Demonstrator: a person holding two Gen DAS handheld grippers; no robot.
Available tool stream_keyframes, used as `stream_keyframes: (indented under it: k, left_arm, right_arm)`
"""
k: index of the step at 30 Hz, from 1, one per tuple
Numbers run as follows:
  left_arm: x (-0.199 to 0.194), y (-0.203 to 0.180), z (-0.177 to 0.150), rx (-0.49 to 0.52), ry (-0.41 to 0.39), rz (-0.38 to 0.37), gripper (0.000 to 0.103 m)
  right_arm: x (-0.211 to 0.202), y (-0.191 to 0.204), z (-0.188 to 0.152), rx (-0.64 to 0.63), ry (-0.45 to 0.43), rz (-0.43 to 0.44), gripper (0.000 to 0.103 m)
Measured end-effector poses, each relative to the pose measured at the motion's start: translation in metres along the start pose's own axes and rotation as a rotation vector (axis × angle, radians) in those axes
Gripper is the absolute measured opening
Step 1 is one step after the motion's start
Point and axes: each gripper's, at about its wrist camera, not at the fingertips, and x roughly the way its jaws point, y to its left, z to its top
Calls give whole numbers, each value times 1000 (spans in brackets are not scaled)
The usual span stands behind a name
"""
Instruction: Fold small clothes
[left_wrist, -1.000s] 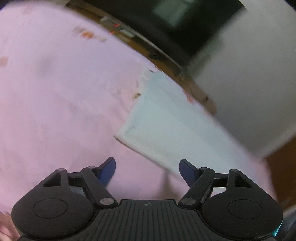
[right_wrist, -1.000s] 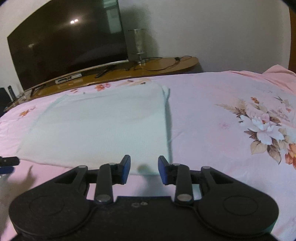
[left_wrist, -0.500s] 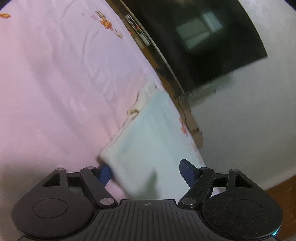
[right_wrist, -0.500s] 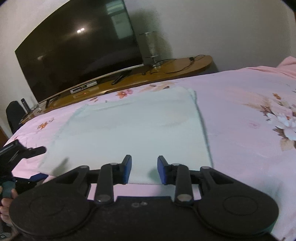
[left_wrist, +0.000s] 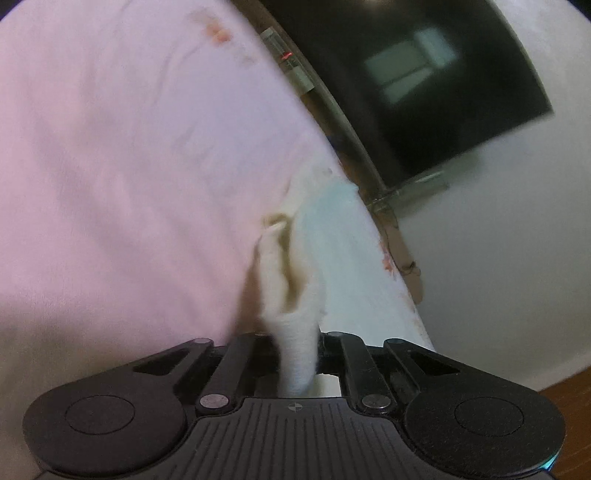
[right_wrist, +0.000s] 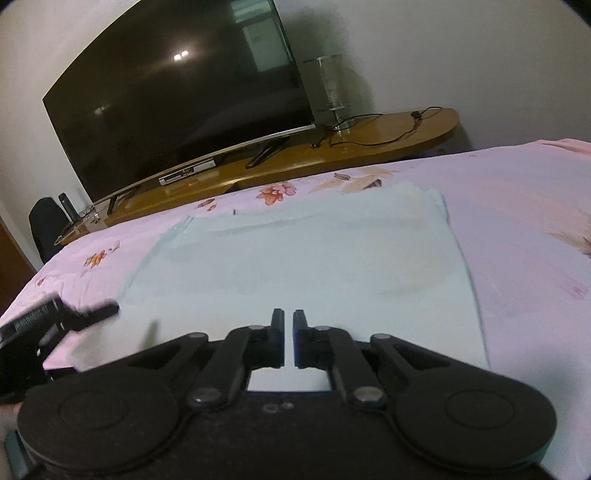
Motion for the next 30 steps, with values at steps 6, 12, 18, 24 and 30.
stream_keyframes:
  k: [6, 12, 18, 24, 30]
  left_arm:
    - [-3, -9, 5, 93, -1, -16, 8]
    - [3, -2, 17, 93, 64, -30, 8]
    - [-2, -32, 17, 235, 54, -5, 8]
    - [-8, -137, -1, 637, 97, -66, 8]
    - [17, -224, -81, 1007, 265, -70, 8]
  right_arm:
    - [28, 3, 10, 7, 4, 34, 6]
    - [58, 6, 3, 5, 76, 34, 2]
    - [56, -3, -4, 29, 54, 57, 0]
    - [38, -20, 3, 124, 14, 60, 2]
    - [-47, -90, -6, 324, -161, -26, 13]
